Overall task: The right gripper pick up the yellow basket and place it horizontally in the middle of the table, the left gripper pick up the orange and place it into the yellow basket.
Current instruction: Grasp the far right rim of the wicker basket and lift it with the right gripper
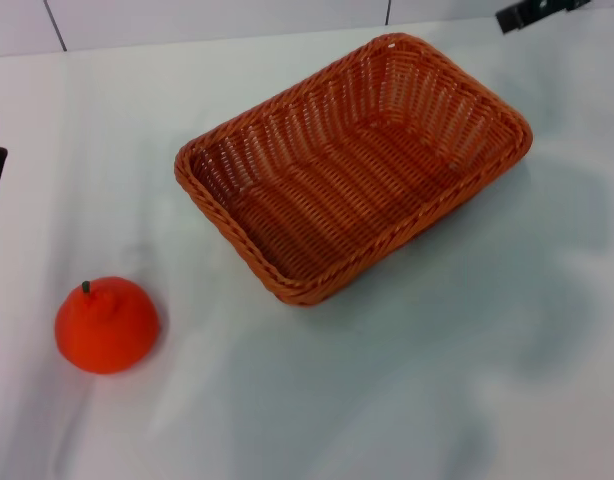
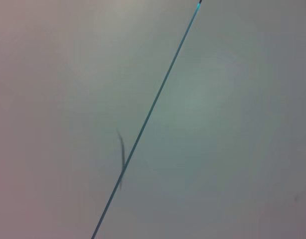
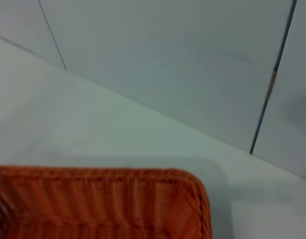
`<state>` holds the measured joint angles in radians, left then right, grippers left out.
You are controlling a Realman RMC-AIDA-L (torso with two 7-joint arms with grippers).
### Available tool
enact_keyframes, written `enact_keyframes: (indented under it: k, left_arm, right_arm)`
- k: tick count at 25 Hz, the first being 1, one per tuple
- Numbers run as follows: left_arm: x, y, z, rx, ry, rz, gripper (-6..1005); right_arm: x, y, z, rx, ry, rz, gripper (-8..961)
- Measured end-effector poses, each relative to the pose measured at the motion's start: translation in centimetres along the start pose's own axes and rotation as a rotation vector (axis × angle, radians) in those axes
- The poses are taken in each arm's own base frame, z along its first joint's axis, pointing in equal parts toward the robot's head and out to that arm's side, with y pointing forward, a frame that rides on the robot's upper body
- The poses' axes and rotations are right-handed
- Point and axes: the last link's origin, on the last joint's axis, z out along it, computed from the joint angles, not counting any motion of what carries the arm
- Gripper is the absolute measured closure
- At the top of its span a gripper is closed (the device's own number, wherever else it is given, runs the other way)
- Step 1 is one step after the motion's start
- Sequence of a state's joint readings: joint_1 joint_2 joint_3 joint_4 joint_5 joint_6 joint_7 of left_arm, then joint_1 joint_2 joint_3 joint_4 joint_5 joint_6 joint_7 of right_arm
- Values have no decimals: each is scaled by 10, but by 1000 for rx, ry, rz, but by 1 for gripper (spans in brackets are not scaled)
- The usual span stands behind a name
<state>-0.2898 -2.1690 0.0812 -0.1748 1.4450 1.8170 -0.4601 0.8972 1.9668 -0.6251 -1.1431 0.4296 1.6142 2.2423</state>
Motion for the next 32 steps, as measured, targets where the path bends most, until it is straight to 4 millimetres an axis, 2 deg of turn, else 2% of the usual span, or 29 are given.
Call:
enact_keyframes:
  k: [9, 21, 27, 32]
  left_arm:
    - [0, -1, -4, 11, -6, 0, 138]
    - [-1, 1, -4, 10, -4, -5, 139]
    - [-1, 1, -4, 12, -7, -7, 139]
    - [-2, 1, -4, 13, -10, -8, 139]
  right_arm:
    - [-8, -5, 40, -4, -83, 0, 35]
    - [-30, -7, 91, -32, -114, 25, 84]
    - [-38, -11, 106, -38, -134, 20, 287]
    - [-39, -11, 106, -33, -128, 24, 532]
